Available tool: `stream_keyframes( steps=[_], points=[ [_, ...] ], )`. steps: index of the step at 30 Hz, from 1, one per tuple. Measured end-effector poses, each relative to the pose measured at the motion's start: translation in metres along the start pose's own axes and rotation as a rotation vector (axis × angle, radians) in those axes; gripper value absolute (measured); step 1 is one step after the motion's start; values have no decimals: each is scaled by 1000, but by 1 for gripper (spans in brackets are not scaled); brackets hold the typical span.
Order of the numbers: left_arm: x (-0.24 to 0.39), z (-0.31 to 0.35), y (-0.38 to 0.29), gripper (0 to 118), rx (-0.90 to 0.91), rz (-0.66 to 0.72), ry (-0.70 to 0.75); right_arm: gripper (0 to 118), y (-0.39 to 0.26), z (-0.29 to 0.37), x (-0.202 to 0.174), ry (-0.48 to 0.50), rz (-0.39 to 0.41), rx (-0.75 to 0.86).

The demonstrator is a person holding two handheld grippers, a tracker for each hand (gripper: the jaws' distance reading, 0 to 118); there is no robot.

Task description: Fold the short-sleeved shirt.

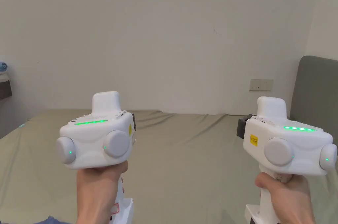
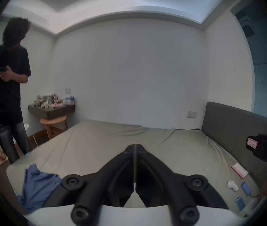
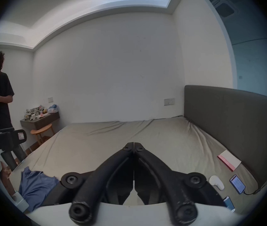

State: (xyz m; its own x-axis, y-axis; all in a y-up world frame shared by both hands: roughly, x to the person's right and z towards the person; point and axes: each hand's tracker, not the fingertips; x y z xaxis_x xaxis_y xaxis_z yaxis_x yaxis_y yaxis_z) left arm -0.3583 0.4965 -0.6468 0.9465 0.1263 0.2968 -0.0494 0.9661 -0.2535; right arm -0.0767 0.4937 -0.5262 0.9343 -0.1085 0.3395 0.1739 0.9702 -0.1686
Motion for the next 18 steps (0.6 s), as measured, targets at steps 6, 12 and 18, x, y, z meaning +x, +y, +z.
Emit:
stream_keyframes(
  steps=[6,12,18],
  points=[
    [-44,8,-26,0,-85,52,-21,0,-26,-2,-2,31,65,-65],
    [-137,41,-96,0,-253,0,104,0,-127,-4,0,123,50,-287],
    [-234,73,-189,0,-514,-124,359,0,-231,0,-24,197,113,-553]
  ],
)
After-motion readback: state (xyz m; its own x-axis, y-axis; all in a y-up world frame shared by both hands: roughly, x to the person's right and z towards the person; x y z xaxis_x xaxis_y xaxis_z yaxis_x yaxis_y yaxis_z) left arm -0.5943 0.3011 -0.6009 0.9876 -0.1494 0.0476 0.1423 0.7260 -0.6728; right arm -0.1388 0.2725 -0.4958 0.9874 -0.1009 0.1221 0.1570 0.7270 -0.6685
